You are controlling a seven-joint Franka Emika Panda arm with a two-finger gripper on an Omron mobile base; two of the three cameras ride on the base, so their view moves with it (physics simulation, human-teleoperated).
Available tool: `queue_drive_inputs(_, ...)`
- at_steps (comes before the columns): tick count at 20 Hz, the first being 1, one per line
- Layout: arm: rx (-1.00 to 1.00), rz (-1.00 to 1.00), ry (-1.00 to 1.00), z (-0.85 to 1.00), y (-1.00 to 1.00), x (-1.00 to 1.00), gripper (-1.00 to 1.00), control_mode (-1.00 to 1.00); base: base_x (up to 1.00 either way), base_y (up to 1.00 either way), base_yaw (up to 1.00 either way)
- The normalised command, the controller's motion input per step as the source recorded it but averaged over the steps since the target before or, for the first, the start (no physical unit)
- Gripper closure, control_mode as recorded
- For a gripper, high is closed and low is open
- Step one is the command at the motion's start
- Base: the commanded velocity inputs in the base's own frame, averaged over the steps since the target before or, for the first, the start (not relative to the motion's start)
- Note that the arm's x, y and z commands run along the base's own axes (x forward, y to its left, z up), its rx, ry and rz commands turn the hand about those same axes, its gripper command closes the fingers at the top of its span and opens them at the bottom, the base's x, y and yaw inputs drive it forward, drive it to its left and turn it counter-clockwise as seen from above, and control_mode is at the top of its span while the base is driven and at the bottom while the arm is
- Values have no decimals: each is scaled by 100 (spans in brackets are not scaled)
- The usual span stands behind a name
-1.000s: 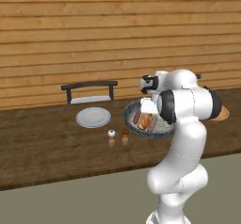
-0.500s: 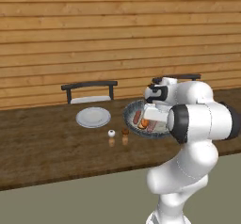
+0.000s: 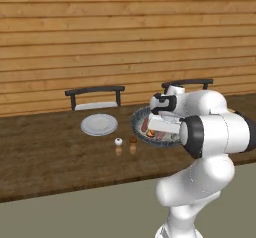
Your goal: Place one bun and one sausage from the bowl on each plate.
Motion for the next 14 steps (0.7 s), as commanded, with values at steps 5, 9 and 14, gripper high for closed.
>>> queue_drive_inputs(5,0,-1,0,-4,7,30,-100,-100,0,0,0)
queue_drive_inputs(9,0,0,0,-27,0,13,-100,-100,0,0,0)
queue_drive_inputs(14,0,0,0,-25,0,5,-100,-100,0,0,0)
